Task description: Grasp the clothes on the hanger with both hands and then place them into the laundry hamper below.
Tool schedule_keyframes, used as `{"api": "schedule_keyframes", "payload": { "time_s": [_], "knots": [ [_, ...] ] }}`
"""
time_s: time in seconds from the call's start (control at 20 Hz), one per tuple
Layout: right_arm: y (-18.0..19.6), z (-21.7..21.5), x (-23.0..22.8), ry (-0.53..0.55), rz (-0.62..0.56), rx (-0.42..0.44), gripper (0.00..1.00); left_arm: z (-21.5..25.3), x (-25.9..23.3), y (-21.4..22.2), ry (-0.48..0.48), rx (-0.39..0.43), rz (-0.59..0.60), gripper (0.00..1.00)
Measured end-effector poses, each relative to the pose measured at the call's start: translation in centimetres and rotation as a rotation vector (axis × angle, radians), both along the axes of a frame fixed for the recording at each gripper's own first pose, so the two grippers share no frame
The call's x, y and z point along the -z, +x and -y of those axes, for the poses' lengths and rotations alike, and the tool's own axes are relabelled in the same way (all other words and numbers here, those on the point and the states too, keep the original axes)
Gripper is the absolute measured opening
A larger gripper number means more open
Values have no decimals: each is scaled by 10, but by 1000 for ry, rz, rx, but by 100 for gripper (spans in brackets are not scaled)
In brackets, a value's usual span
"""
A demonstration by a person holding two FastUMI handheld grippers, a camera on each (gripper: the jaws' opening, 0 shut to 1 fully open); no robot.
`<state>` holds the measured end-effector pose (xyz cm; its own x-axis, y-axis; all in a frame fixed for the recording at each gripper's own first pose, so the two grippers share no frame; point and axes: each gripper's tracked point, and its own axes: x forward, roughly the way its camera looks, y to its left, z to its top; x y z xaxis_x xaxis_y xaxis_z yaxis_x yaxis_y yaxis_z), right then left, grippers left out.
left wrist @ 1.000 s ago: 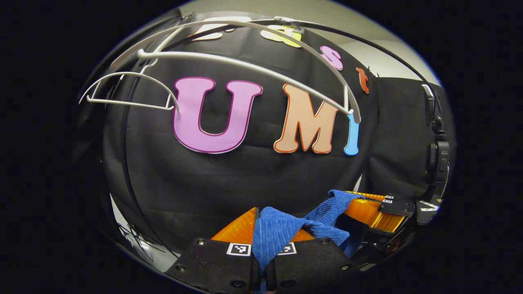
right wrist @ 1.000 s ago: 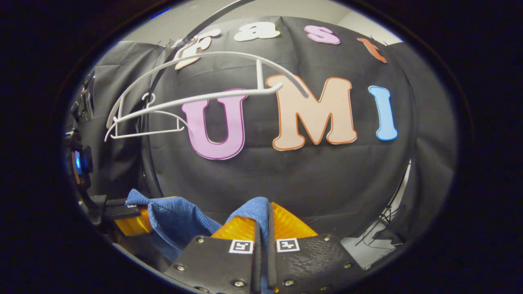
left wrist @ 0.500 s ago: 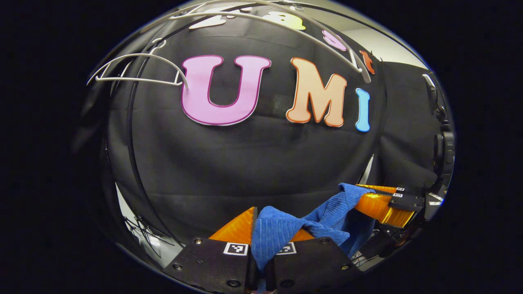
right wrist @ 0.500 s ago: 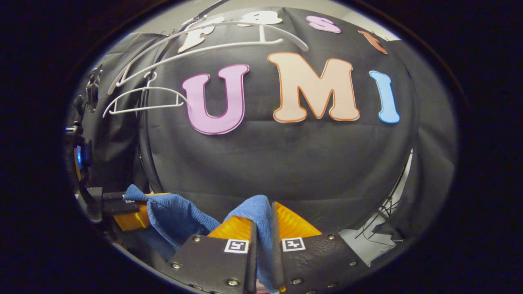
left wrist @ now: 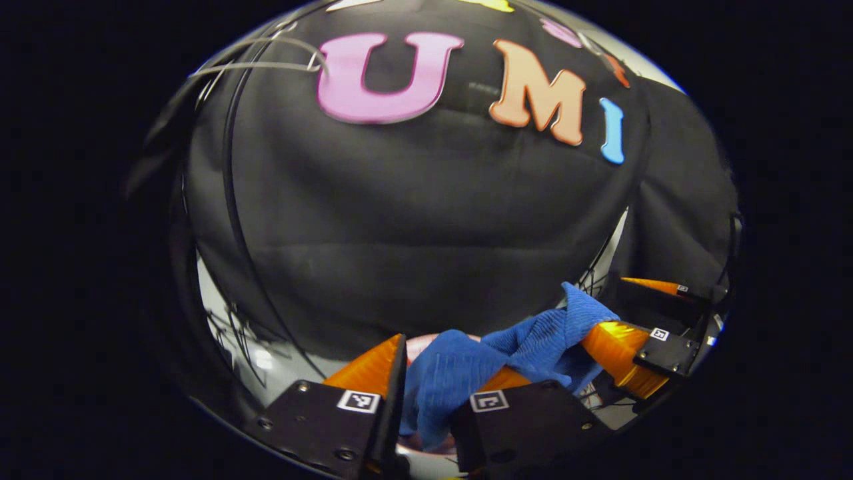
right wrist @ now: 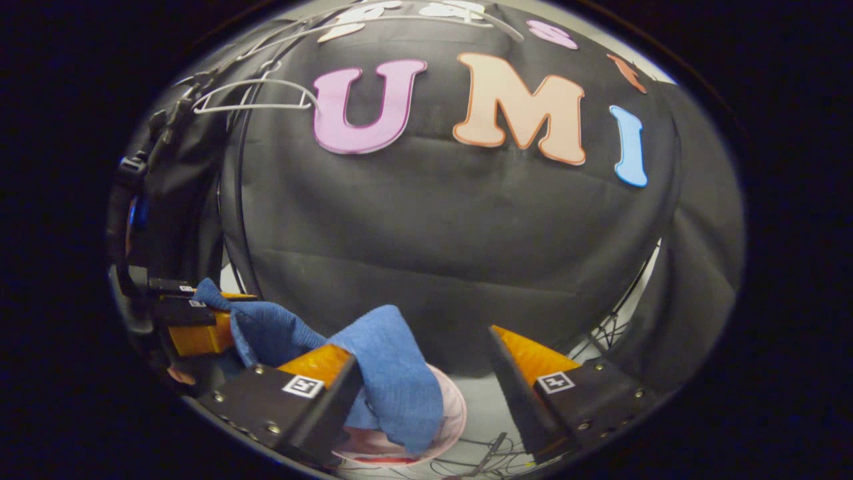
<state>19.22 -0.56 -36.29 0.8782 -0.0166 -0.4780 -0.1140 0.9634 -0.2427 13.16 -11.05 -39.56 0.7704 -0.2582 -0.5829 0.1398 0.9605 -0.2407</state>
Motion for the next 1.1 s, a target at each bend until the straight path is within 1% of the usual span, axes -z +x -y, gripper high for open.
{"api": "schedule_keyframes", "payload": {
  "time_s": [0.05, 0.1, 0.15, 0.25, 0.3, 0.35, 0.4, 0.5, 0.55, 0.6, 0.65, 0.7, 0.9, 1.05, 1.1],
  "knots": [
    [-14, 5, 17, -17, -52, 13, 99, -3, 11, -9, 4, 9, -41, 37],
    [-25, 8, 31, -22, -96, 22, 98, -5, 19, -17, 15, 12, -72, 52],
    [-34, 7, 42, -3, -141, 19, 98, -7, 24, -24, 19, 26, -92, 56],
    [-48, 6, 56, 49, -208, 40, 99, -8, 19, -35, -5, 37, -88, 76],
    [-51, 5, 53, 63, -214, 49, 99, -11, 21, -39, -10, 37, -97, 90],
    [-52, 6, 47, 76, -194, 54, 99, -14, 22, -42, -15, 35, -103, 96],
    [-52, 5, 39, 83, -173, 56, 99, -17, 19, -44, -19, 32, -96, 92],
    [-53, 4, 20, 108, -128, 60, 99, -23, 8, -42, -27, 3, -67, 93],
    [-55, -1, 12, 128, -108, 59, 99, -27, 1, -38, -33, -31, -69, 94],
    [-54, 0, 1, 138, -76, 67, 99, -34, -2, -45, -44, -56, -81, 98],
    [-55, -1, -11, 146, -48, 67, 99, -34, -14, -43, -68, -61, -57, 100],
    [-53, -1, -23, 152, -20, 70, 99, -30, -27, -39, -81, -57, -21, 98],
    [-47, 1, -74, 185, 85, 83, 98, -40, -96, -27, -37, -65, 168, 98],
    [-47, 3, -113, 217, 151, 92, 98, -35, -154, -23, -67, -63, 277, 98],
    [-48, 6, -129, 214, 180, 94, 98, -35, -169, -20, -60, -68, 315, 97]
  ]
}}
